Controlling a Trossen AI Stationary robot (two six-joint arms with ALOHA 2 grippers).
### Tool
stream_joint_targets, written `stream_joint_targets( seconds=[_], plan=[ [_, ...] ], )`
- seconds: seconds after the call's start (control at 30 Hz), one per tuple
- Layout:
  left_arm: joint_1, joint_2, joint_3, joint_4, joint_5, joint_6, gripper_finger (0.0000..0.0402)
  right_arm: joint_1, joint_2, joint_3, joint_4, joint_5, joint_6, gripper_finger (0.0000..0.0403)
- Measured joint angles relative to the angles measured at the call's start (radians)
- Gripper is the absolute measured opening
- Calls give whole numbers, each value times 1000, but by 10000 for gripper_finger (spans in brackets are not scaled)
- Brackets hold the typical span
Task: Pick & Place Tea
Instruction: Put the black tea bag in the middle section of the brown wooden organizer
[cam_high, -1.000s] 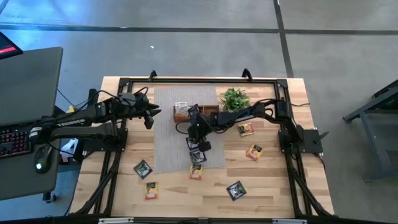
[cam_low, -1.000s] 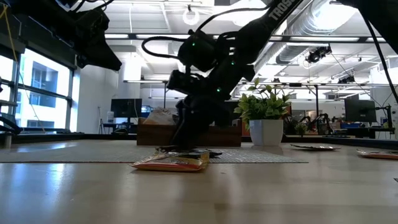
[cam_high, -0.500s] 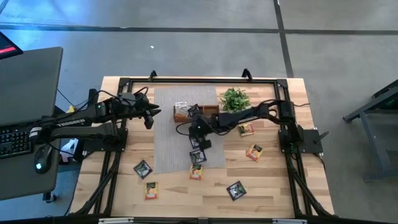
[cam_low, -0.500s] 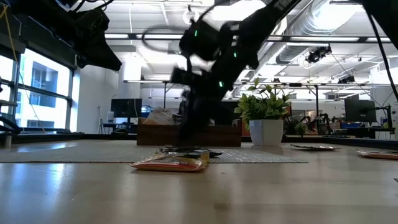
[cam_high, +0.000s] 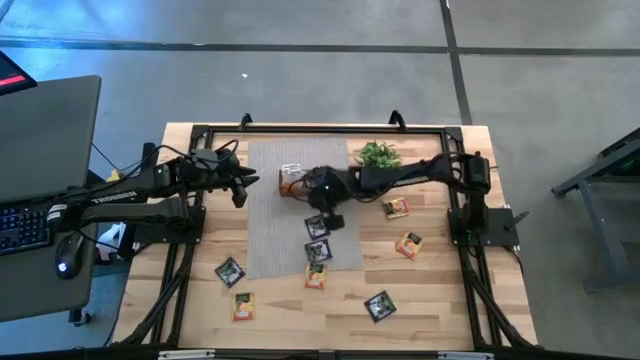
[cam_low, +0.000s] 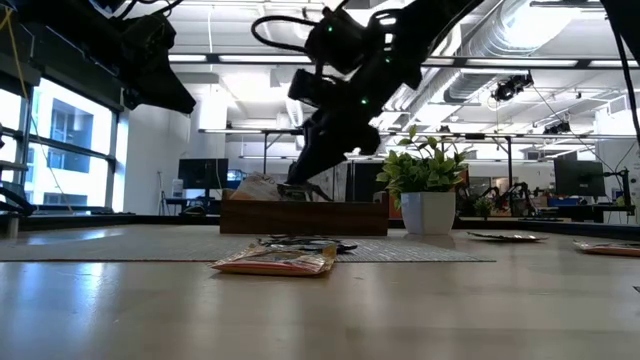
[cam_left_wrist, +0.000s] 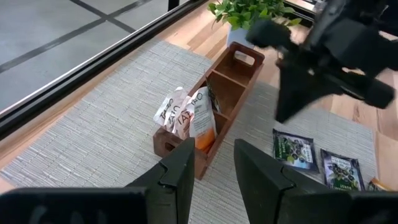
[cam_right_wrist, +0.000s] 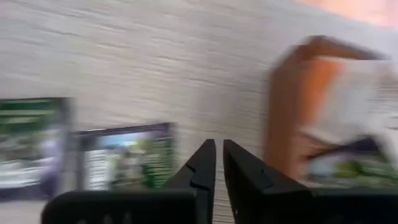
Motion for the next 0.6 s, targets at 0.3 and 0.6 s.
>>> stream_joint_targets(
  seconds=[0.3, 0.6],
  plan=[
    [0, 0, 0, 1, -1, 0, 111, 18, 68, -76, 100, 9, 34, 138],
    [0, 0, 0, 1, -1, -11, 111, 16, 137, -72, 123, -25, 41, 164]
  ],
)
